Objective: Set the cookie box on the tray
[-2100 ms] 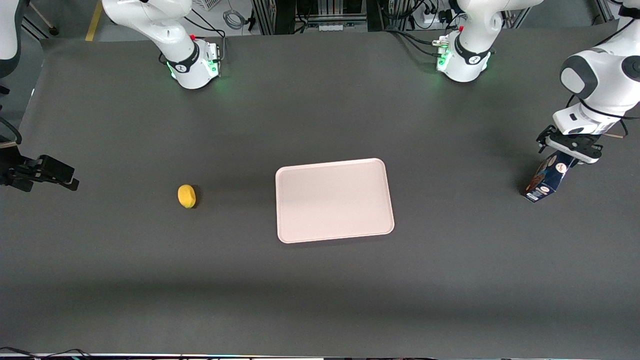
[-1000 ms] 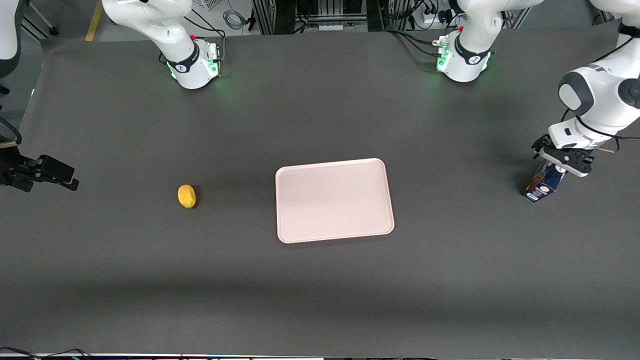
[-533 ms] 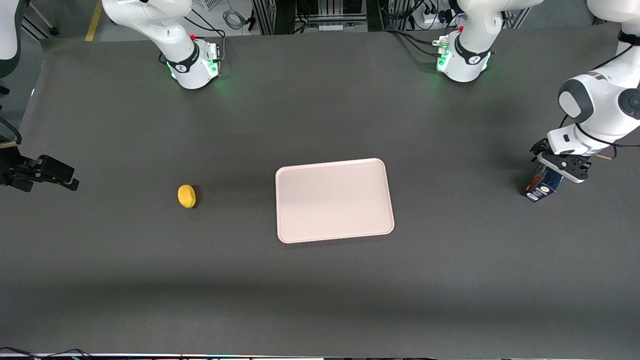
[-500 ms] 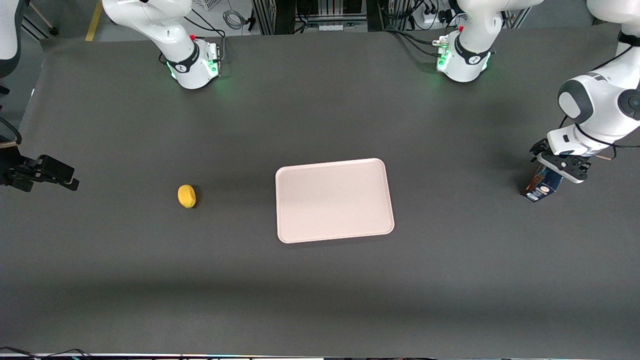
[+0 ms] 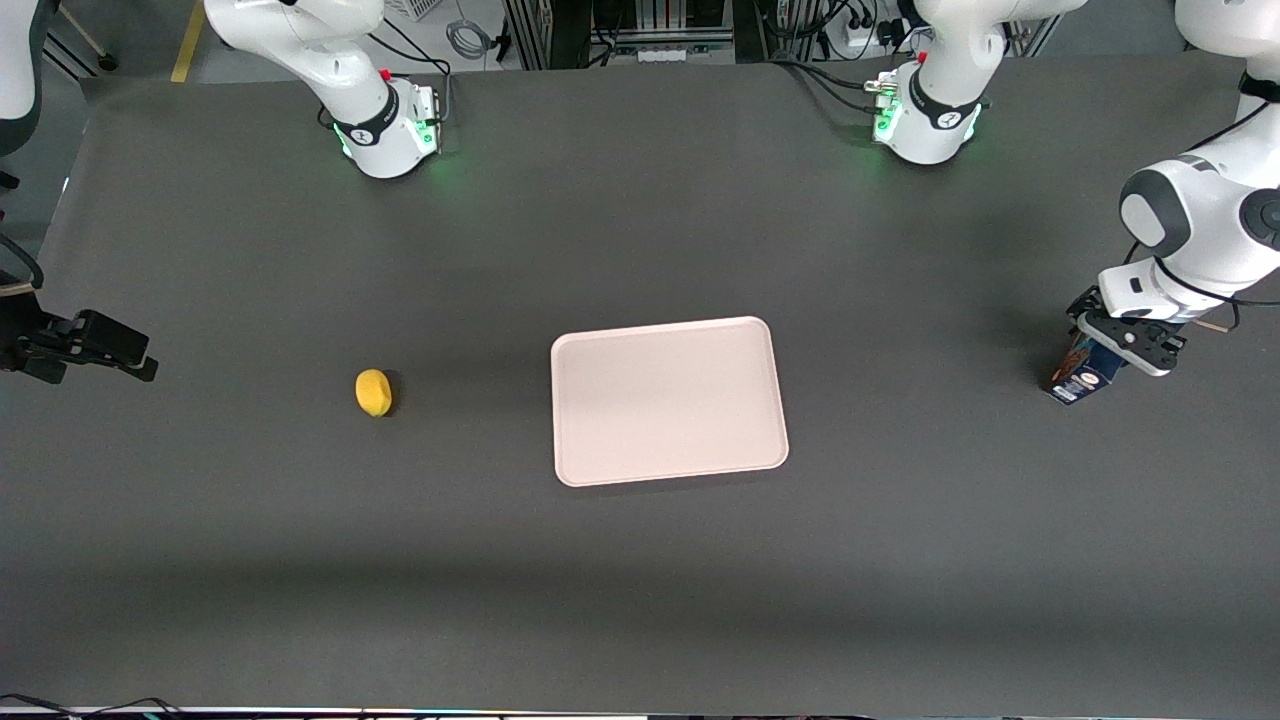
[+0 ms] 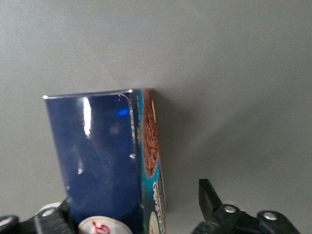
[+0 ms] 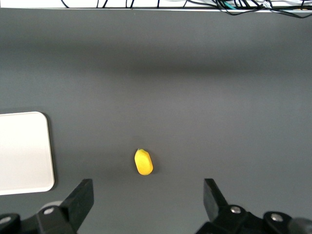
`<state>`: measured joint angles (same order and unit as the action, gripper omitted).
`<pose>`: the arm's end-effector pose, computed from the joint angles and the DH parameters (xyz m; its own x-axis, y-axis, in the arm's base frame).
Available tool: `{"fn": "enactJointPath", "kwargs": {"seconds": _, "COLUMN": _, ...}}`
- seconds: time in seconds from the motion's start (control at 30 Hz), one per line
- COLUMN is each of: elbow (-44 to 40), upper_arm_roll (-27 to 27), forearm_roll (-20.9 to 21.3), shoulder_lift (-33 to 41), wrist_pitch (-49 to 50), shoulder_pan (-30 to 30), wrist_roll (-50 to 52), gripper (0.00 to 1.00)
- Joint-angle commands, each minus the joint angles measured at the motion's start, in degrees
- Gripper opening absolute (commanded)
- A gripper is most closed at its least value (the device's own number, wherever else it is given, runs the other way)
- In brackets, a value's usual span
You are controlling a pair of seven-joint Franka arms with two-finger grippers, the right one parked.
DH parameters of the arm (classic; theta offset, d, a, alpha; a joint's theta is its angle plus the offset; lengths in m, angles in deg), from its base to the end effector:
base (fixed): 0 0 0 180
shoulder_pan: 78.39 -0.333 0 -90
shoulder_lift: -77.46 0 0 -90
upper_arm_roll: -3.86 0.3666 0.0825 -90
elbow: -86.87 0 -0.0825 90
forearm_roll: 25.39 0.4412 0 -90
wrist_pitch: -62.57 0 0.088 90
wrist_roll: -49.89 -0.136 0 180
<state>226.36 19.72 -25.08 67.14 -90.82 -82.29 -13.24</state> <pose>0.5044 0.1849 0.2125 0.7199 -0.6939 -0.0150 -0.6924 -0.7165 -0.0848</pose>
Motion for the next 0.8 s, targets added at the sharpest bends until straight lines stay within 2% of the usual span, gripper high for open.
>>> {"fn": "enactJointPath", "kwargs": {"seconds": 0.0, "elbow": -2.64, "upper_arm_roll": -0.04, "forearm_roll": -1.37, "shoulder_lift": -1.98, "wrist_pitch": 1.07, "shoulder_pan": 0.12, "wrist_roll": -2.61, "gripper": 0.75}}
{"fn": "enactJointPath", "kwargs": {"seconds": 0.07, "elbow": -2.90, "upper_arm_roll": -0.04, "forearm_roll": -1.37, "shoulder_lift": -2.33, "wrist_pitch": 1.07, "shoulder_pan": 0.04, "wrist_roll": -2.69, "gripper": 0.66}}
{"fn": "enactJointPath", "kwargs": {"seconds": 0.37, "elbow": -3.17, "upper_arm_roll": -0.04, "forearm_roll": -1.37, "shoulder_lift": -2.69, "wrist_pitch": 0.98, "shoulder_pan": 0.04, "wrist_roll": -3.75, "gripper": 0.39}}
{"fn": "enactJointPath", "kwargs": {"seconds": 0.47, "elbow": -3.52, "upper_arm_roll": -0.04, "forearm_roll": -1.37, "shoulder_lift": -2.69, "wrist_pitch": 1.07, "shoulder_pan": 0.04, "wrist_roll": -3.75, "gripper": 0.26}}
{"fn": "enactJointPath", "kwargs": {"seconds": 0.67, "elbow": -4.49, "upper_arm_roll": -0.04, "forearm_roll": -1.63, "shoulder_lift": -2.78, "wrist_pitch": 1.59, "shoulder_pan": 0.12, "wrist_roll": -3.75, "gripper": 0.17}}
{"fn": "enactJointPath", "kwargs": {"seconds": 0.77, "elbow": -5.97, "upper_arm_roll": -0.04, "forearm_roll": -1.72, "shoulder_lift": -2.78, "wrist_pitch": 3.78, "shoulder_pan": 0.13, "wrist_roll": -3.75, "gripper": 0.17}}
